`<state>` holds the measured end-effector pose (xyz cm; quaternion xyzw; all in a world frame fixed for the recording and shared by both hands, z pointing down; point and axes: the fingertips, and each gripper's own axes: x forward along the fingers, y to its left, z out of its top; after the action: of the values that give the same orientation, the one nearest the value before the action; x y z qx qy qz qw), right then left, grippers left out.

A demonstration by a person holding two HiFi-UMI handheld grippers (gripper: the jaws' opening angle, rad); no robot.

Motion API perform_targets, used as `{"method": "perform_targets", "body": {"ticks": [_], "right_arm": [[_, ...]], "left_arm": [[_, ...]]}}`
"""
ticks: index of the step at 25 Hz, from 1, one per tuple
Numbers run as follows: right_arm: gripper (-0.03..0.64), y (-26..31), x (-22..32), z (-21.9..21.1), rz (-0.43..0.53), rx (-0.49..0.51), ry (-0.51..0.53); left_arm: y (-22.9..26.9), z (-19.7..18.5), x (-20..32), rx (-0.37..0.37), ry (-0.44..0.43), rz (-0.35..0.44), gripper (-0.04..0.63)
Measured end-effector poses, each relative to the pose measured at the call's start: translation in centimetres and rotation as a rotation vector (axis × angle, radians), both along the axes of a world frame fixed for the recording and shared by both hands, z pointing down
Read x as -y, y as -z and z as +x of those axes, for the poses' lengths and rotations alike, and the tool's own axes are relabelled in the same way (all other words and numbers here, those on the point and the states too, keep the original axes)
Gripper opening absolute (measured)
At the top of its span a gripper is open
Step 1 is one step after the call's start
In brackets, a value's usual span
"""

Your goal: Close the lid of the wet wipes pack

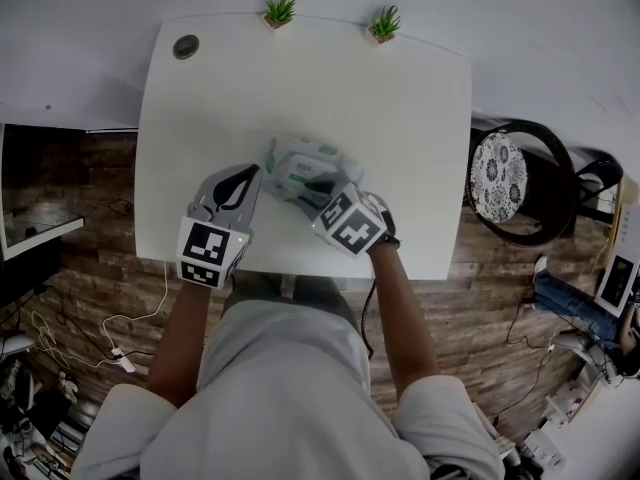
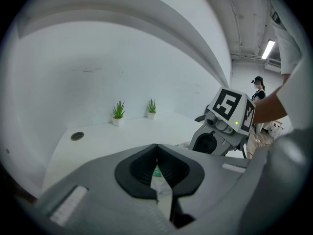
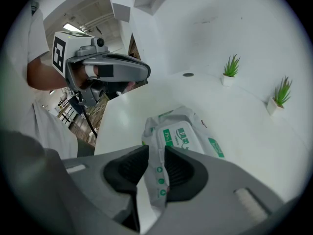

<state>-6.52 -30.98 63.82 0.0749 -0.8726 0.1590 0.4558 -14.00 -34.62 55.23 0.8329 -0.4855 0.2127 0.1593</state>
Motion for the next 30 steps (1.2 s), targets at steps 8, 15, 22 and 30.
{"method": "perform_targets", "body": {"ticks": [8,15,22,30], "right_arm": [[0.109,0.1,0.0,-0.1,-0.012,0.051,-0.109],[0.109,1.5,0.0,0.1,0.024,0.120,-0.179],[0.089,5.5,1.2,1.6,0.138,0.196,-0.320],[0.054,10.8,2.2,3.9,0.285,0.275,-0.459]], "left_arm": [[0.7,0.1,-0.3,-0.001,-0.003,0.012,0.008],[1.8,0.0,-0.7,0.000,-0.005,0.034,0.008],[3.7,0.4,-0.7,-0.011,-0.018,0.078,0.008],[7.1,0.4,-0.4,-0.018,-0.031,0.155,0.008]]}}
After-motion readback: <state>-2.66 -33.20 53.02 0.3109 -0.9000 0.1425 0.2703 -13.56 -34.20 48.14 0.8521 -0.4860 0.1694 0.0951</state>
